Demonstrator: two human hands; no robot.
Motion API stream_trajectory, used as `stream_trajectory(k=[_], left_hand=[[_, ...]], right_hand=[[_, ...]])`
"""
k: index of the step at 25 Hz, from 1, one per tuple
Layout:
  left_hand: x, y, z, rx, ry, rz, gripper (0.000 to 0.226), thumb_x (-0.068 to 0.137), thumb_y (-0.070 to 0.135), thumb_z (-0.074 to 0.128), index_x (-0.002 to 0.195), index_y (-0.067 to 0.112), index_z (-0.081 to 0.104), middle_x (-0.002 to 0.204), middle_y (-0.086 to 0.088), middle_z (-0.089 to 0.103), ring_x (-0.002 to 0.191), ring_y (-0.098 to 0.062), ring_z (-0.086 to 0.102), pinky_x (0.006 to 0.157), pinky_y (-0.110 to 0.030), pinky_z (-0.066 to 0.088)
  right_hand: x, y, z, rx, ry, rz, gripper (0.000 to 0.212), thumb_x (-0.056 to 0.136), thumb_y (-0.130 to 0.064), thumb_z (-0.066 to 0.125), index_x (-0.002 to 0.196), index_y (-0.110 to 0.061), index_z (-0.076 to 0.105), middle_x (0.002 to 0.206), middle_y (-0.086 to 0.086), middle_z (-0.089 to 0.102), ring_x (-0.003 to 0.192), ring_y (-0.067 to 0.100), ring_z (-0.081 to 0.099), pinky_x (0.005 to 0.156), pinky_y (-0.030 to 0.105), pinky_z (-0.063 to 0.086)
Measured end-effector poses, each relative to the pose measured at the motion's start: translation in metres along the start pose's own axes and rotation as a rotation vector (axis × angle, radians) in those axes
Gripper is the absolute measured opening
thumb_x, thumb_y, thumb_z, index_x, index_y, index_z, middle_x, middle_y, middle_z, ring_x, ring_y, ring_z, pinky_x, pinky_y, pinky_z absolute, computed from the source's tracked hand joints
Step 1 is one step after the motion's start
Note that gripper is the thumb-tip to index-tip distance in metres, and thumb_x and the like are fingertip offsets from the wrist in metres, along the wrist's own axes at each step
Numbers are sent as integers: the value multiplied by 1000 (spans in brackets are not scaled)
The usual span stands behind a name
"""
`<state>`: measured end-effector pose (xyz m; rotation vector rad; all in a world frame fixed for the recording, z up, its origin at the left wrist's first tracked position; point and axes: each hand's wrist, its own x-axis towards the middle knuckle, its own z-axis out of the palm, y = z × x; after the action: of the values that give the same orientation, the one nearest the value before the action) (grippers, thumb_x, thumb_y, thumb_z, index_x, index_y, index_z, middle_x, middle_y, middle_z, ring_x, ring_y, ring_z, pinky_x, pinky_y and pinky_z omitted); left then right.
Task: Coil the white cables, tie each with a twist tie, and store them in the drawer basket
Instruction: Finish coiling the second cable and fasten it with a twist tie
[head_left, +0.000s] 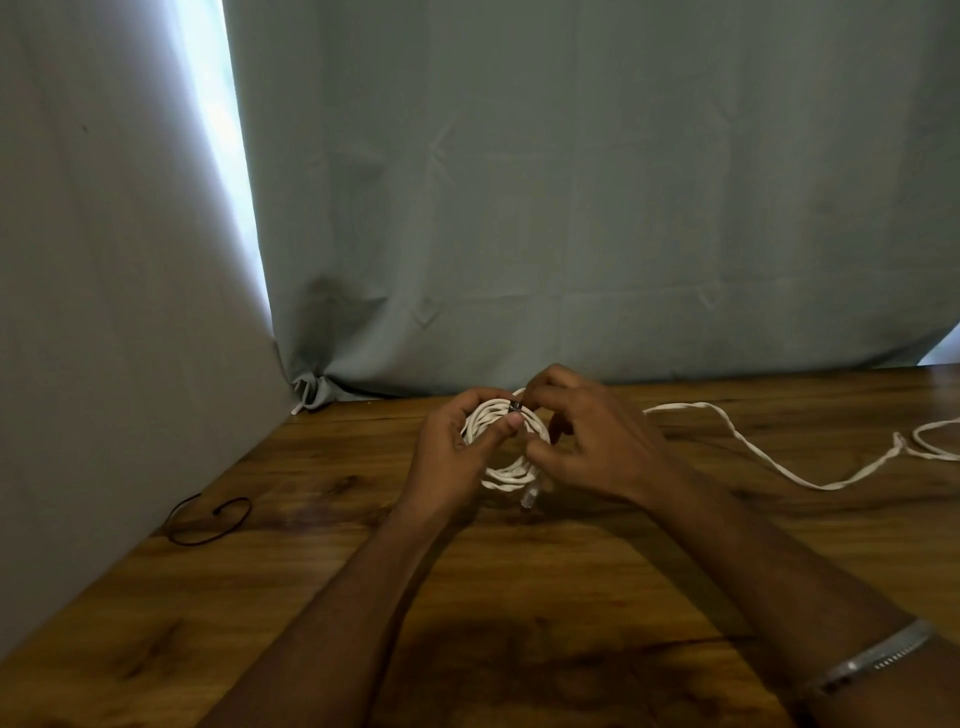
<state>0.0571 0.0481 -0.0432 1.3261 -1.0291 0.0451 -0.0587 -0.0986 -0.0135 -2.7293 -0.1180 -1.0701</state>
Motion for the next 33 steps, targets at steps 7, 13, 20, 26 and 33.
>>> stream_trajectory(k=[7, 13, 20, 26, 33], left_hand=[[2, -5, 1, 45, -28, -20, 20, 92, 10, 74, 112, 7, 74, 100, -4, 79, 94, -15, 75, 78, -22, 57], [3, 1, 5, 12, -2, -39, 17, 89, 3, 75, 106, 4, 75, 92, 0, 79, 85, -8, 75, 72, -18, 57], [3, -4, 4, -202, 128, -238, 18, 87, 4, 77, 106, 6, 77, 96, -12, 81, 83, -19, 77, 72, -27, 62], [5, -9, 4, -335, 179, -332, 15, 86, 8, 78, 101, 5, 78, 96, -21, 79, 83, -29, 75, 82, -41, 61], [1, -9, 10, -14, -11, -40, 24, 95, 0, 68, 118, 1, 74, 80, 12, 77, 65, 6, 64, 59, -13, 48]], right_hand=[[-2, 3, 13, 315, 77, 153, 38, 70, -51, 66, 93, -21, 74, 100, -13, 61, 81, 8, 66, 71, 41, 59], [-3, -3, 21, 448, 122, 281, 29, 64, -44, 72, 85, -23, 71, 97, -8, 62, 82, 12, 65, 75, 41, 59], [-4, -13, 20, -132, 296, -61, 23, 82, -28, 83, 102, -25, 73, 107, -3, 60, 79, 16, 63, 56, 31, 50], [-3, -9, 24, -198, 374, -297, 7, 90, -22, 78, 97, -20, 80, 88, -1, 66, 76, 20, 58, 57, 31, 40], [-2, 2, 32, 417, 382, 180, 7, 81, -14, 85, 84, -19, 83, 80, -12, 68, 74, 6, 67, 67, 31, 54]])
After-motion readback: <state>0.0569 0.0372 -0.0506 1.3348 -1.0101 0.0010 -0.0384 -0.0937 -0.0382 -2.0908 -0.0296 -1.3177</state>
